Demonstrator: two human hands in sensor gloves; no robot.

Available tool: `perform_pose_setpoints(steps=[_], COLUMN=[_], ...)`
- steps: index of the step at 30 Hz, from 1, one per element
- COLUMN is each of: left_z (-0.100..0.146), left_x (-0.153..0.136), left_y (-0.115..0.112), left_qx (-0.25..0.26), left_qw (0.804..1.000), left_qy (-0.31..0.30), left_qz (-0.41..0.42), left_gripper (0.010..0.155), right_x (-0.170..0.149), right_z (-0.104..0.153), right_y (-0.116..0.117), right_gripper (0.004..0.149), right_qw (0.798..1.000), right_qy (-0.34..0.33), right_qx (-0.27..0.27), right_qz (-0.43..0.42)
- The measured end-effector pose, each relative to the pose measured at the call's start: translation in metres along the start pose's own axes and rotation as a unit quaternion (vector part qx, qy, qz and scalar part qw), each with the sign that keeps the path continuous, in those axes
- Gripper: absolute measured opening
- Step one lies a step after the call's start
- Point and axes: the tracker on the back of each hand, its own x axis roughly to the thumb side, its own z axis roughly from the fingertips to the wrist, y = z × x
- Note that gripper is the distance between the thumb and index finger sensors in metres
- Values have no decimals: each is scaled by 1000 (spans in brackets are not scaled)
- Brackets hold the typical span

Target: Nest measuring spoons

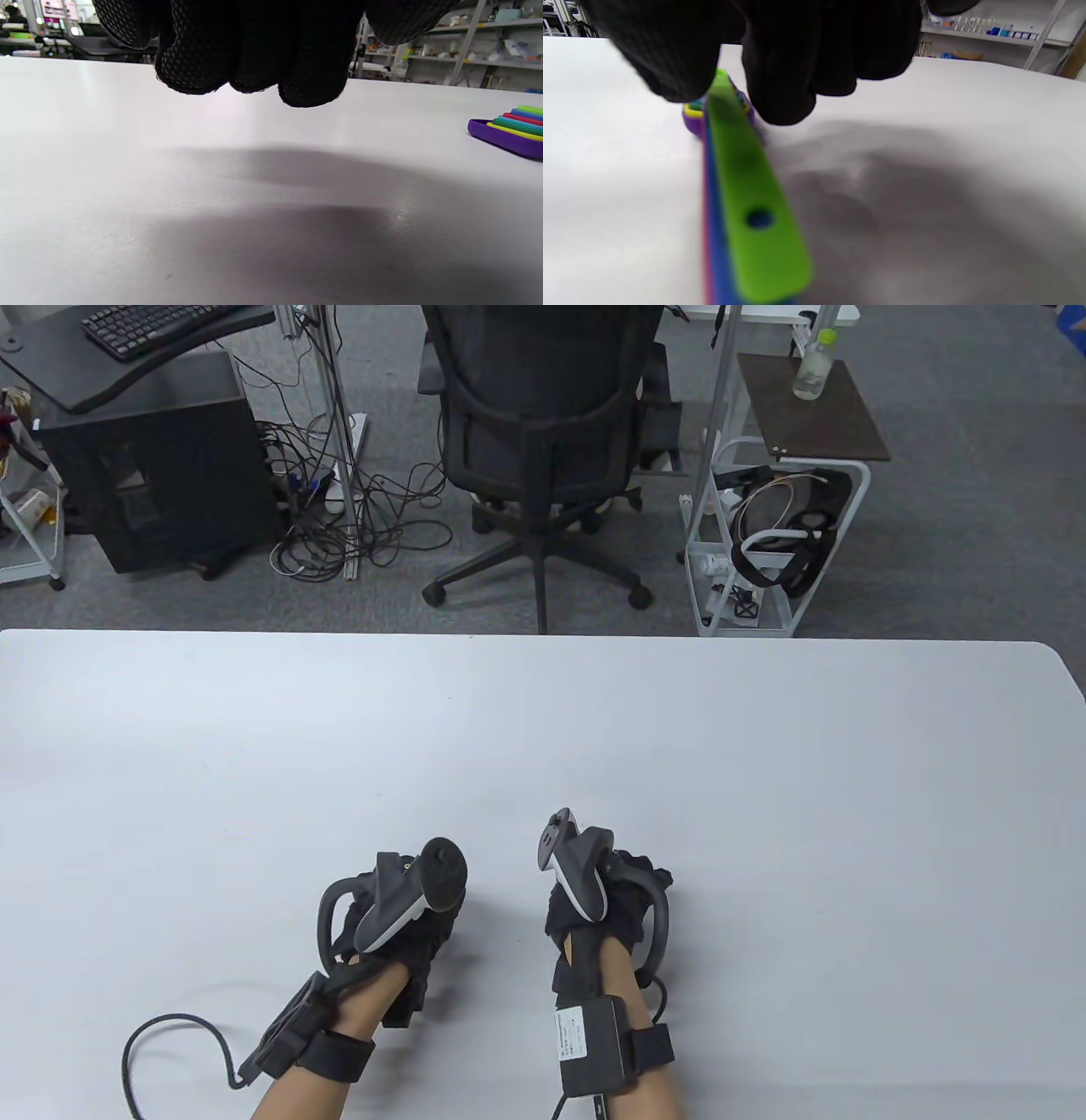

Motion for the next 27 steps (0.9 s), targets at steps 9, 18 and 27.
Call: perform_pose_setpoints(steps=[9, 18, 27], left_z=[0, -3, 6], left_x=[-16, -29, -25], left_y=[6, 7, 8], left_qx=[6, 14, 57], left_qw=[1000, 999, 998], left_qy=[19, 38, 11], left_qz=[15, 18, 3], left_gripper=[49, 49, 50], right_x=[-21, -66, -121], right_z=[3, -10, -20], right_y=[-10, -23, -13], right_gripper=[43, 42, 55], right_qw=[1000, 999, 988], right_qy=[-6, 0, -39], right_qx=[-1, -31, -80], right_qz=[-24, -40, -126])
